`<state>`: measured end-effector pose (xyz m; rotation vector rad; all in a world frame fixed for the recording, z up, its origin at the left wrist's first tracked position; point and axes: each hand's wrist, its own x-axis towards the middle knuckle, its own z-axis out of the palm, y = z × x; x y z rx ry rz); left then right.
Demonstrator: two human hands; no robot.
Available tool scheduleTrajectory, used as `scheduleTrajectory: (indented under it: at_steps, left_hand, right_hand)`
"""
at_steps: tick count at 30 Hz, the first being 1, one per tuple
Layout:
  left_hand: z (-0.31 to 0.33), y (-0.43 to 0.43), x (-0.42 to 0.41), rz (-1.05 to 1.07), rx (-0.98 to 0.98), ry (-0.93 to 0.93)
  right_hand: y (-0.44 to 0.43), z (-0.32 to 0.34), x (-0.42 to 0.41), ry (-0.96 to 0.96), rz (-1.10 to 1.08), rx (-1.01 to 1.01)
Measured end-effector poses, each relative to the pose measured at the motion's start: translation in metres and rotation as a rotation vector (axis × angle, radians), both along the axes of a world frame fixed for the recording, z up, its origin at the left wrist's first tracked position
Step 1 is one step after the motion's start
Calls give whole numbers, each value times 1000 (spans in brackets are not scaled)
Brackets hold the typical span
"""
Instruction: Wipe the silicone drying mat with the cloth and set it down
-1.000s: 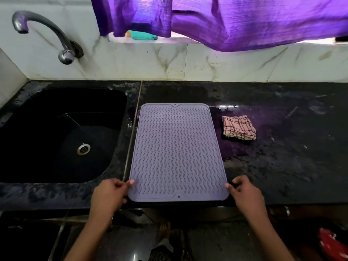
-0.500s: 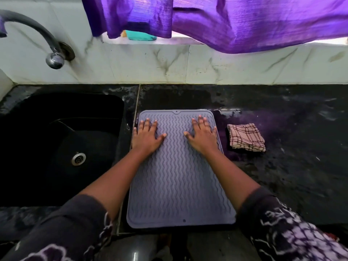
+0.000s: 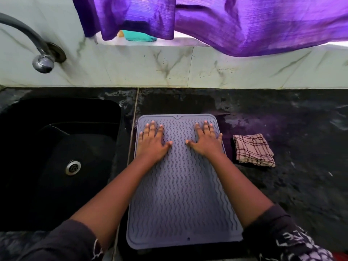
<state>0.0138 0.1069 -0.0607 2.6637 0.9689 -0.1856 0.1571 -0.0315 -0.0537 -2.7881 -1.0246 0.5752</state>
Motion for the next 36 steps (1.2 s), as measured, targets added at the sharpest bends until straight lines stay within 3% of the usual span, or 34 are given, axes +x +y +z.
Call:
scheduleTrajectory:
  at_steps: [6,11,14,20,32,36]
  left_hand:
    - [11,-1,17,-13,-121,122]
    - [22,-11,14,22,-138,160]
    - [23,-45,-21,24,-131,176]
    - [25,-144,-126,10,-217,308]
    - [25,-155,-137,5,-240,270]
    - [49,-143,-124,27,-233,299]
  right_hand:
    - [12,8,6,118,-22,-95]
    - [-4,17,-11,81,-12,-47]
    - [-54,13,-57,57,-41,67]
    - [-161,12,-138,150,26,-113]
    - [-164,16,-143,210,63,-182]
    - [-155,41,-139,146,18,-9]
